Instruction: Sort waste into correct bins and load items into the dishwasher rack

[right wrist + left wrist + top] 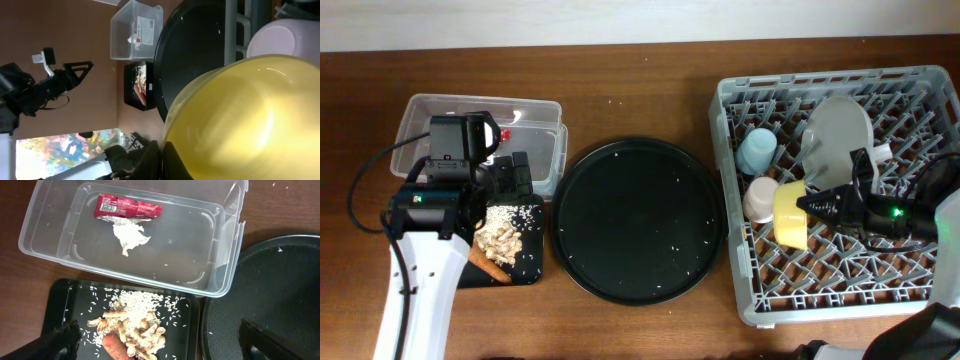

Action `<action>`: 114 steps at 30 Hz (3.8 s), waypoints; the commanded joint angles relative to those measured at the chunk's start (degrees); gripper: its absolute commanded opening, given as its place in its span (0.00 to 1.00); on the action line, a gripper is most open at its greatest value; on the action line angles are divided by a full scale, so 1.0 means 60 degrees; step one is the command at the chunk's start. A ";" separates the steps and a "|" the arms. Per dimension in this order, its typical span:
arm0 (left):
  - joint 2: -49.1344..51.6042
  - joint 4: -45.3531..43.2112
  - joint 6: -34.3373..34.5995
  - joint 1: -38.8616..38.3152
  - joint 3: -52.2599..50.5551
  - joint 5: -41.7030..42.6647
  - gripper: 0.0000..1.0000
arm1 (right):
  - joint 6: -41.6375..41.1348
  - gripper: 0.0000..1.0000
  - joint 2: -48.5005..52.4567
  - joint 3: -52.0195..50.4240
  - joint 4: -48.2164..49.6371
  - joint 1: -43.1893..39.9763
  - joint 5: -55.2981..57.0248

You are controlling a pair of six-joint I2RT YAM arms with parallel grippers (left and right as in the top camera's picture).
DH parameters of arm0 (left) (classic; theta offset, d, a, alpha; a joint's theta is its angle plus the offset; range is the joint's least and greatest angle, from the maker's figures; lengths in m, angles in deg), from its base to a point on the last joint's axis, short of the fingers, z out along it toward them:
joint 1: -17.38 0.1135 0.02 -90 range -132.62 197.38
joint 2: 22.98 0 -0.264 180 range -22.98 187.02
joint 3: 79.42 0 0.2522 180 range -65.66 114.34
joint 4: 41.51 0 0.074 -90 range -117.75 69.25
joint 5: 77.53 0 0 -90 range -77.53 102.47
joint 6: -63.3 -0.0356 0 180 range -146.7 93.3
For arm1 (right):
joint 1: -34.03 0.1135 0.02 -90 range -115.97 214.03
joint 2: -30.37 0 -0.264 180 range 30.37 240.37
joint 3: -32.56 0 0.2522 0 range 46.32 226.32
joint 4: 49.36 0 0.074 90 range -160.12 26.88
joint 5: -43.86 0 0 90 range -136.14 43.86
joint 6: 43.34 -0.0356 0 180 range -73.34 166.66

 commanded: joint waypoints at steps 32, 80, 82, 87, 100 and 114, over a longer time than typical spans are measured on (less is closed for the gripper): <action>-0.0102 -0.0015 -0.0153 0.0044 0.0175 -0.0098 0.99 | -0.6532 0.27 -0.0091 0.0178 0.4921 -0.1887 0.5493; -0.0102 -0.0015 -0.0153 0.0044 0.0175 -0.0098 0.99 | -0.5978 0.98 -0.3282 0.3523 0.2976 0.6601 1.1362; -0.0102 -0.0015 -0.0153 0.0044 0.0175 -0.0098 0.99 | -0.5982 0.98 -0.4430 0.3096 0.3370 0.6601 1.1351; -0.0102 -0.0015 -0.0157 0.0044 0.0175 -0.0098 0.99 | -0.6018 0.98 -0.9453 -0.1883 0.7286 0.6630 1.1209; -0.0102 -0.0015 -0.0153 0.0044 0.0175 -0.0098 0.99 | -0.6091 0.98 -1.4335 -1.1304 1.6662 0.6663 1.0994; -0.0102 -0.0015 -0.0153 0.0044 0.0175 -0.0098 0.99 | -0.4721 0.98 -1.4335 -1.1635 1.4426 0.5927 1.1030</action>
